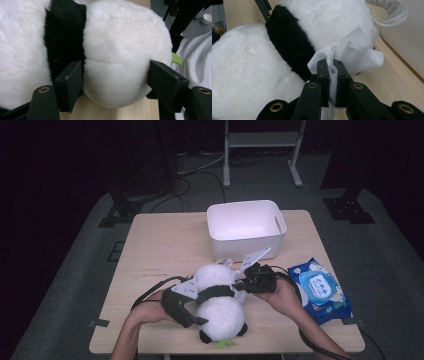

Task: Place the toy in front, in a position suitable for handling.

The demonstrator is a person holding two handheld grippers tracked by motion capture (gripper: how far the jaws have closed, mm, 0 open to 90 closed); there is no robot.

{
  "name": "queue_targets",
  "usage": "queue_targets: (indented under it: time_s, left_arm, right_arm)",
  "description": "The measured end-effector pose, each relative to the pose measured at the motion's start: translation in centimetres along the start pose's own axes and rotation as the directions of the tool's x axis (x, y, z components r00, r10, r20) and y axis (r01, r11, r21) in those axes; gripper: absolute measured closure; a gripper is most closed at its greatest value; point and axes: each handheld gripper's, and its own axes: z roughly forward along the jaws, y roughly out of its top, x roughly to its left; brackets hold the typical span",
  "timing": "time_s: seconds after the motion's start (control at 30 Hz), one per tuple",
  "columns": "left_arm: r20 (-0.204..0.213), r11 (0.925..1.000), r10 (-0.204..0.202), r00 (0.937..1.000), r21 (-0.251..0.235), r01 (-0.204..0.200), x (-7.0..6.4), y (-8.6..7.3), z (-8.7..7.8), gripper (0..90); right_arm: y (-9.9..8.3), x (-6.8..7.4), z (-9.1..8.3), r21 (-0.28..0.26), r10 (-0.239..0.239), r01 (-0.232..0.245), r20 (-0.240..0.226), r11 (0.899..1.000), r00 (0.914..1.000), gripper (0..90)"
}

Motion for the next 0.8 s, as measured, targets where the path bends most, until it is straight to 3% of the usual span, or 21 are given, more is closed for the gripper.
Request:
queue_targets:
  time_s: [0.2, 0.33, 0.47, 0.53, 0.8]
  left_arm:
    - [-0.031, 0.9994, -0.002, 0.9995, 0.034, 0.003, 0.1, -0.5, -0.9, 27.9]
    - [-0.042, 0.9981, 0.000, 0.9991, 0.062, 0.002, 0.1, -0.9, -1.2, 28.3]
    - [-0.009, 0.9976, 0.004, 1.0000, 0.069, -0.003, 0.1, -0.8, -0.3, 28.3]
    - [0.009, 0.9987, 0.012, 0.9999, 0.050, -0.013, -0.1, -0.4, 0.2, 28.3]
    - [0.037, 0.9985, 0.035, 0.9987, 0.041, -0.036, -0.6, 0.4, 1.4, 26.7]
  right_arm:
    - [-0.7, -0.2, -1.1, 0.000, 0.015, -0.015, -0.006, 1.000, 0.9999, 84.4]
    - [-1.2, -0.3, -1.5, -0.007, 0.031, -0.031, -0.034, 0.999, 0.9990, 84.4]
    - [-1.1, 0.0, -0.8, 0.002, 0.028, -0.028, -0.040, 1.000, 0.9988, 84.5]
    - [-0.8, 0.1, -0.2, 0.003, 0.024, -0.024, -0.042, 1.000, 0.9988, 84.5]
    - [0.3, -0.3, 0.5, -0.006, 0.024, -0.024, -0.028, 1.000, 0.9993, 84.4]
